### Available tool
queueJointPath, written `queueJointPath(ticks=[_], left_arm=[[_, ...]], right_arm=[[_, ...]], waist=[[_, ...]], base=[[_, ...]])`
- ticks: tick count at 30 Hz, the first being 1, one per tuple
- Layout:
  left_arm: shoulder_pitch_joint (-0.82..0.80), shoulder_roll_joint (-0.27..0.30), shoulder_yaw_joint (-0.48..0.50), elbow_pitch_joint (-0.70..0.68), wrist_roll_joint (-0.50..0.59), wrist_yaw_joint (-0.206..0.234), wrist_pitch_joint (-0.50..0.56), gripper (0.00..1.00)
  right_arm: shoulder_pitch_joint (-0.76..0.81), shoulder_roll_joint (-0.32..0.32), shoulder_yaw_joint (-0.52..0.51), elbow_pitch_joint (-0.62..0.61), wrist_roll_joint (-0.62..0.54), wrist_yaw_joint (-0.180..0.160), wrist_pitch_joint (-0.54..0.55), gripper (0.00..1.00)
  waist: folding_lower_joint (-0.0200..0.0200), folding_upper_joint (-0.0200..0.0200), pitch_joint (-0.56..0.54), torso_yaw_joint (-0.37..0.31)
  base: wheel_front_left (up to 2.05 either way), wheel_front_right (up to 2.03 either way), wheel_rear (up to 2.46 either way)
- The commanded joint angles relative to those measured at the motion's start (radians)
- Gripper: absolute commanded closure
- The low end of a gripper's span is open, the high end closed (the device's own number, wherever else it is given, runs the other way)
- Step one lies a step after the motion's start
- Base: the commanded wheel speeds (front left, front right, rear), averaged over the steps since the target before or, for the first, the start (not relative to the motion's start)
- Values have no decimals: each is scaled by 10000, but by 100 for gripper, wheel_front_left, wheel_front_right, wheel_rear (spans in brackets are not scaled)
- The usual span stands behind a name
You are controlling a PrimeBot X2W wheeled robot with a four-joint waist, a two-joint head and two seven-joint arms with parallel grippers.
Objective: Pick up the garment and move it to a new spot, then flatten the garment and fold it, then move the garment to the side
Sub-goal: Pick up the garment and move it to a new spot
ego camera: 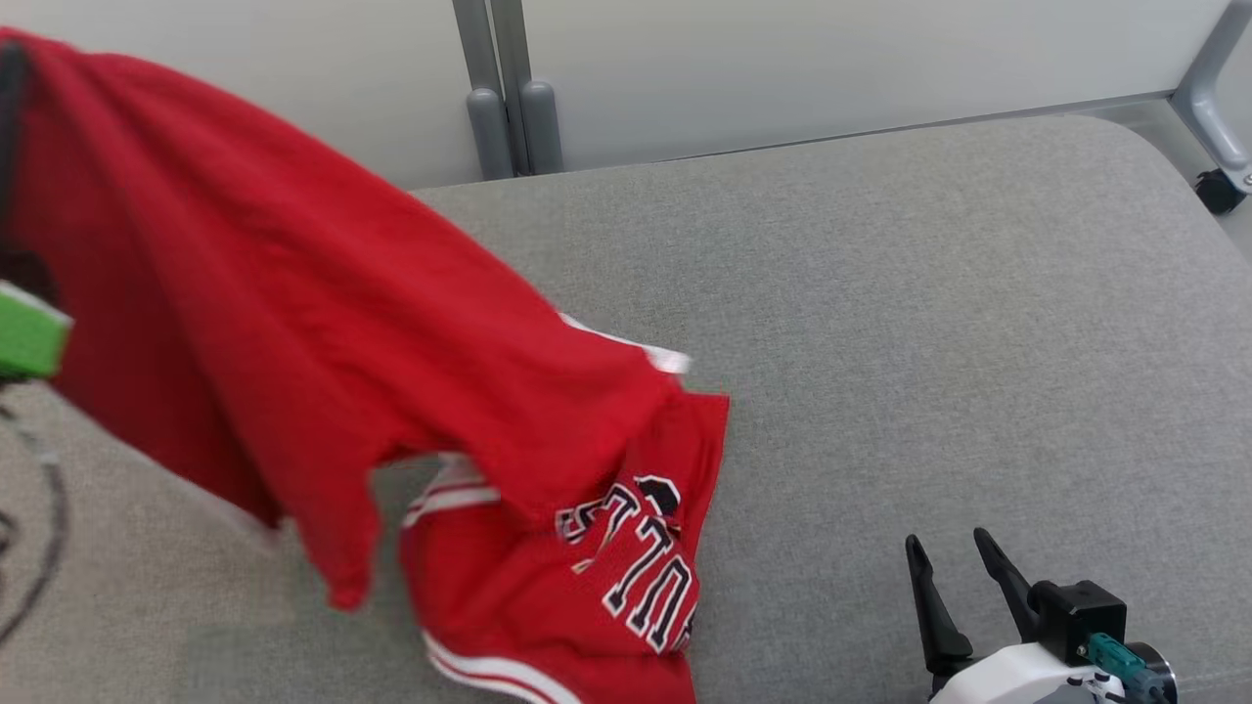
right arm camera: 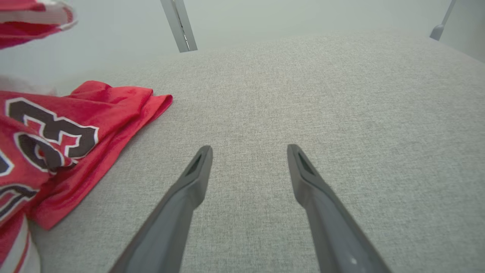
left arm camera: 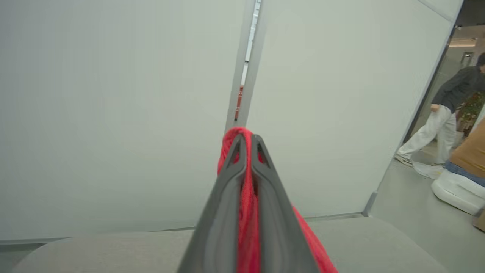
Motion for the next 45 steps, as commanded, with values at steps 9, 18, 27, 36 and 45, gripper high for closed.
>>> queueJointPath(ticks=[9, 18, 27, 36, 45], left_arm=[[735, 2072, 2563, 3610, -177, 71, -396, 100], [428, 1269, 2181, 6095, -516, -1254, -999, 100], [-325, 363, 1873, 8660, -647, -2379, -1935, 100], [-798, -252, 840, 10292, -277, -2952, -1344, 4], [-462, -885, -485, 10243, 1129, -2404, -2051, 0]], right_arm=[[-344, -20, 73, -51, 212, -17, -2, 0], [-808, -21, 7, -68, -41, -18, -2, 0], [-1243, -21, 16, -135, -175, -18, 0, 0], [-1236, -21, 9, 7, 43, -18, -1, 0], [-813, -21, 20, 192, 225, -18, -1, 0]], waist=[[0, 0, 623, 160], [0, 0, 1438, 331], [0, 0, 2157, 206], [0, 0, 2121, 245], [0, 0, 1210, 371]], base=[[0, 0, 0], [0, 0, 0], [0, 0, 0], [0, 0, 0], [0, 0, 0]])
